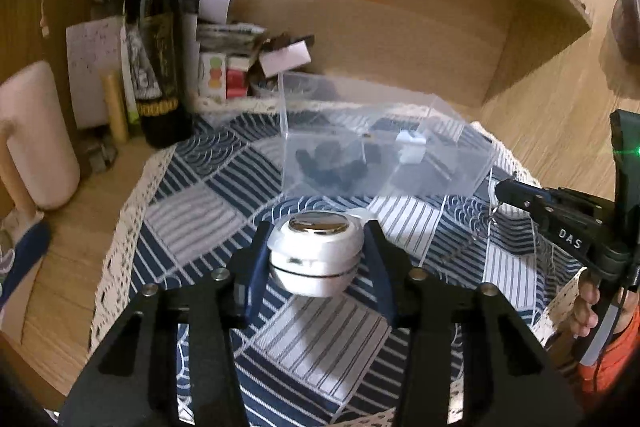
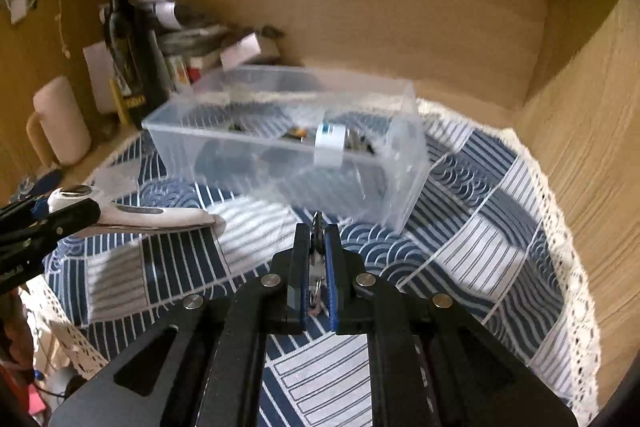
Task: Organize rigid objects
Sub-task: 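Carry the device and keys into the clear box and open both tools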
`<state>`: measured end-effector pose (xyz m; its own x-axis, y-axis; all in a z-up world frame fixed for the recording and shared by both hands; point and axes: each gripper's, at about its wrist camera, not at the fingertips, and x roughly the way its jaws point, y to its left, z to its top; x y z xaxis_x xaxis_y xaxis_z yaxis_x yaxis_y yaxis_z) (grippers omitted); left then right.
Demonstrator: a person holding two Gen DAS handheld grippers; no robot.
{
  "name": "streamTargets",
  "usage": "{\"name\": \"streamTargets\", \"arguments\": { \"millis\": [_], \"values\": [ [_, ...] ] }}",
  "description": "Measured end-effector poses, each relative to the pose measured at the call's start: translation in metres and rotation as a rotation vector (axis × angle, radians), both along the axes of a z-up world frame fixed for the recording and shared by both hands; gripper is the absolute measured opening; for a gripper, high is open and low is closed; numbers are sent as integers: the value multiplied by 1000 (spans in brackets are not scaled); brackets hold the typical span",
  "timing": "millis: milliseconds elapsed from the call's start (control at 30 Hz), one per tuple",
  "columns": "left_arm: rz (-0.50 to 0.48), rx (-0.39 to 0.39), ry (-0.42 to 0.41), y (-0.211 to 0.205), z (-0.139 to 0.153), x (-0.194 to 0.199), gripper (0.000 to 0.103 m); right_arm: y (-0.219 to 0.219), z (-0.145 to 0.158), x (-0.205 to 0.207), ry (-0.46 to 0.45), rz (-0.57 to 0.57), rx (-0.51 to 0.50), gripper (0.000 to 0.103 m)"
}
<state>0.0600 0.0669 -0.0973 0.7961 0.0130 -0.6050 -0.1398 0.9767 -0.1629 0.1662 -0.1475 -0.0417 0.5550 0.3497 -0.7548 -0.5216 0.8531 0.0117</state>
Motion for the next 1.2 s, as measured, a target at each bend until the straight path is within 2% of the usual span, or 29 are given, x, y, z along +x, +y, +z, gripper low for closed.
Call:
{"name": "streamTargets", "arguments": {
  "millis": [467, 867, 1067, 1200],
  "values": [
    [-32, 30, -55, 0, 40, 17, 41, -2, 43, 18, -108, 5, 69, 6],
    [-54, 38, -106, -1, 86, 39, 41, 5, 85, 41, -200, 16, 123, 6],
    [-48, 56, -136, -2, 101, 56, 41, 14, 88, 59, -215, 21, 126, 6],
    [-57, 41, -140, -3, 104, 70, 41, 22, 81, 72, -199, 24, 119, 6]
  ]
}}
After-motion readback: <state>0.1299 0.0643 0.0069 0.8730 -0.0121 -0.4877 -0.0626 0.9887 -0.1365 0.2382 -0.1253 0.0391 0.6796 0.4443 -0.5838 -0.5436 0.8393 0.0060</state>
